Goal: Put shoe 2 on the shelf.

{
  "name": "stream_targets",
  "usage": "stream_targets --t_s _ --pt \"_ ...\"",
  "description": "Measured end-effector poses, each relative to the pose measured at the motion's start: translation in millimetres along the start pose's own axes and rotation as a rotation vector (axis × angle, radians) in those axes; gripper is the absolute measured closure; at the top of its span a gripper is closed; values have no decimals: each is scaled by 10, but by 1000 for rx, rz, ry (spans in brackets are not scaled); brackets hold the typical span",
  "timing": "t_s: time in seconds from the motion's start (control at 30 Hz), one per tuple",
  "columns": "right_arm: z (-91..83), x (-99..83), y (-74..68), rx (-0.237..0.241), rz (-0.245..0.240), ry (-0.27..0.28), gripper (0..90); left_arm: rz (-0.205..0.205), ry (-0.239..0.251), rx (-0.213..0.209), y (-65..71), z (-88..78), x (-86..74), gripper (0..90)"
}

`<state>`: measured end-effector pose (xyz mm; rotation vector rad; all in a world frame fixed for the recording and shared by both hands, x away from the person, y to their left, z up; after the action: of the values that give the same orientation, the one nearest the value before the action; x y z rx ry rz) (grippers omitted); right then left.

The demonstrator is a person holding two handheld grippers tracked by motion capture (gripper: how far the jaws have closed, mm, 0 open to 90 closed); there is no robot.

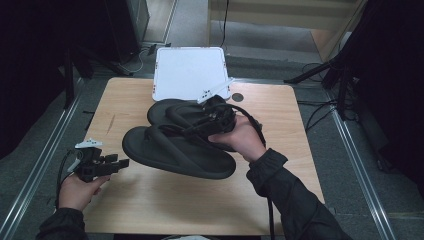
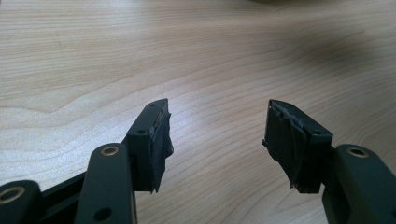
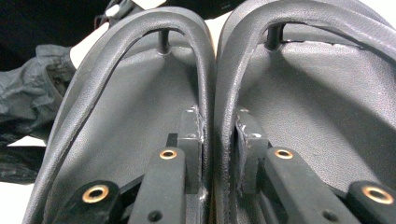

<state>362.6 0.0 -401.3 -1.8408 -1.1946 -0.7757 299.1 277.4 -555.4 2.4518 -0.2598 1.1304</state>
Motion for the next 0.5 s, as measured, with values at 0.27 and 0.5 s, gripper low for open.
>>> stream_targets --t_s 0.27,0.5 --pt "-125 333 78 -48 4 16 767 6 -2 -9 21 16 0 408" --pt "-126 580 344 -150 31 22 767 -3 7 -12 11 7 7 413"
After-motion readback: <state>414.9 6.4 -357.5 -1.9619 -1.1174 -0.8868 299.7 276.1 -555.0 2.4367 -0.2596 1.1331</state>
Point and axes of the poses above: each handheld gripper's, and its own axes: z roughly forward along the jaws, x roughly out of its top, y roughly to its right, the point moved 7 cm from there along z, roughly forward along the jaws, and after that the axes turned 10 degrees about y, right-handed, at the moved point
